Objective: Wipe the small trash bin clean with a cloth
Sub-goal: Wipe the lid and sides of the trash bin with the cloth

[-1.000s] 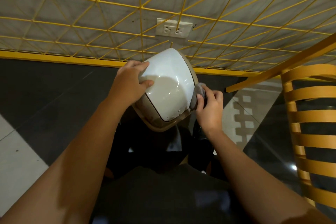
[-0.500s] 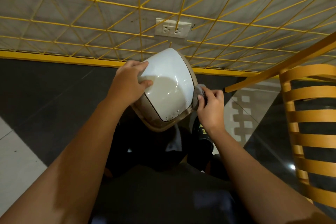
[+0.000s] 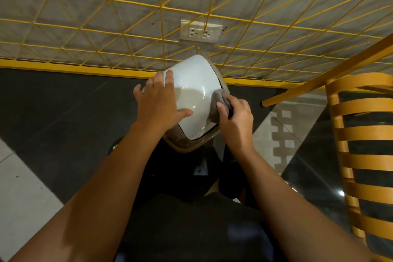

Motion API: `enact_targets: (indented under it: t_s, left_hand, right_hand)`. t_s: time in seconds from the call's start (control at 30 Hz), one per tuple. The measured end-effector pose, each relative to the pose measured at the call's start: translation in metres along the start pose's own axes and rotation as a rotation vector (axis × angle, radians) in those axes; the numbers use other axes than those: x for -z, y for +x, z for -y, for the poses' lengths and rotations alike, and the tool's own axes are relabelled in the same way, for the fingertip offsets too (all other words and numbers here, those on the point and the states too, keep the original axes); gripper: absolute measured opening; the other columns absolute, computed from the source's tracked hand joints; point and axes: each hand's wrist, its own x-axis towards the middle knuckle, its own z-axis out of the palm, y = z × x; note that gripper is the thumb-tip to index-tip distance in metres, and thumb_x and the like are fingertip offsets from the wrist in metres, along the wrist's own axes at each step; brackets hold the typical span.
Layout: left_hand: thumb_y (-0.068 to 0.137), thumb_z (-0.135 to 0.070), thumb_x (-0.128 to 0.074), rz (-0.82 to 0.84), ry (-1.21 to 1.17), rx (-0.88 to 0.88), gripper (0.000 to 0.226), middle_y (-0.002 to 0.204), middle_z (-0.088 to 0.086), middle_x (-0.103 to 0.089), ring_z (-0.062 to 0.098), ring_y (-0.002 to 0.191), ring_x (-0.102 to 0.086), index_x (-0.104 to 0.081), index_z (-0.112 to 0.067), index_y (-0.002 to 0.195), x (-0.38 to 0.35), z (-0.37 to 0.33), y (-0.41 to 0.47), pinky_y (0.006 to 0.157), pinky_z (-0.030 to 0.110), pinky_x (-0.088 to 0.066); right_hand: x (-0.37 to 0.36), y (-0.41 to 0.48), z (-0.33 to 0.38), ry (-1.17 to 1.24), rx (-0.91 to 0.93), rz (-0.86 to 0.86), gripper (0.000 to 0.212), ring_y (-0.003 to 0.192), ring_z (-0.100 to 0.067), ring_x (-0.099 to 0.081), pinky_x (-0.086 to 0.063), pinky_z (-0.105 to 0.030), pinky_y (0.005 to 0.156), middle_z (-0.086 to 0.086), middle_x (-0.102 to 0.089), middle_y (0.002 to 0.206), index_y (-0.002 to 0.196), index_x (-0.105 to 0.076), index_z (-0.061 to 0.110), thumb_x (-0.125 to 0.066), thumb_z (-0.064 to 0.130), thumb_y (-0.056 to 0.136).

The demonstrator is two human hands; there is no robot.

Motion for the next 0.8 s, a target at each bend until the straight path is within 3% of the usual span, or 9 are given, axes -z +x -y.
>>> enact_targets:
  t_s: [0.13, 0.27, 0.47, 0.6, 0.7, 0.8]
  left_hand:
    - [0.066, -0.056, -0.07, -0.027, -0.011, 0.002, 0.1, 0.145, 0.008, -0.031, 0.026, 0.133, -0.03, -0.018, -0.016, 0.142, -0.003, 0.001, 0.001, 0.106, 0.05, -0.02]
    - [0.066, -0.056, -0.071, -0.031, -0.028, -0.003, 0.101, 0.145, 0.009, -0.03, 0.027, 0.132, -0.03, -0.017, -0.015, 0.142, -0.005, 0.001, 0.001, 0.106, 0.049, -0.02]
    - [0.067, -0.053, -0.072, -0.05, -0.039, -0.009, 0.101, 0.144, 0.009, -0.03, 0.027, 0.132, -0.03, -0.017, -0.015, 0.142, -0.005, 0.001, 0.002, 0.105, 0.048, -0.02]
    - [0.068, -0.052, -0.071, -0.05, -0.048, -0.016, 0.1, 0.145, 0.009, -0.029, 0.027, 0.133, -0.028, -0.016, -0.015, 0.142, -0.007, 0.001, 0.0, 0.106, 0.047, -0.018]
    - [0.068, -0.052, -0.071, -0.061, -0.057, -0.018, 0.1, 0.145, 0.009, -0.029, 0.027, 0.133, -0.028, -0.016, -0.015, 0.142, -0.008, 0.002, 0.0, 0.106, 0.046, -0.018]
    - [0.067, -0.052, -0.071, -0.071, -0.056, -0.016, 0.1, 0.144, 0.01, -0.029, 0.027, 0.132, -0.028, -0.016, -0.015, 0.142, -0.01, 0.0, 0.0, 0.105, 0.046, -0.019]
  right_hand:
    - [-0.012, -0.022, -0.015, -0.085, -0.112, 0.048, 0.035, 0.109, -0.027, -0.051, -0.034, -0.02, 0.088, -0.018, -0.052, 0.12, 0.127, -0.053, 0.007, -0.049, 0.019, 0.094]
    - [-0.012, -0.017, -0.008, -0.054, -0.165, 0.01, 0.035, 0.11, -0.027, -0.051, -0.034, -0.019, 0.087, -0.017, -0.054, 0.121, 0.127, -0.053, 0.007, -0.048, 0.022, 0.095]
    - [-0.017, -0.008, 0.013, 0.014, -0.102, -0.081, 0.035, 0.112, -0.023, -0.054, -0.035, -0.014, 0.086, -0.012, -0.06, 0.122, 0.126, -0.053, 0.009, -0.048, 0.023, 0.095]
    - [-0.023, -0.014, 0.006, 0.061, -0.35, -0.007, 0.031, 0.107, -0.026, -0.057, -0.039, -0.024, 0.08, -0.012, -0.062, 0.114, 0.123, -0.054, 0.01, -0.042, 0.023, 0.097]
    - [-0.024, -0.006, 0.011, 0.216, -0.57, 0.027, 0.036, 0.117, -0.029, -0.053, -0.043, -0.032, 0.091, -0.012, -0.057, 0.124, 0.13, -0.048, 0.013, -0.043, 0.022, 0.096]
    - [-0.024, -0.001, 0.018, 0.267, -0.568, 0.026, 0.044, 0.123, -0.03, -0.048, -0.04, -0.036, 0.101, -0.012, -0.051, 0.133, 0.139, -0.038, 0.018, -0.043, 0.018, 0.095]
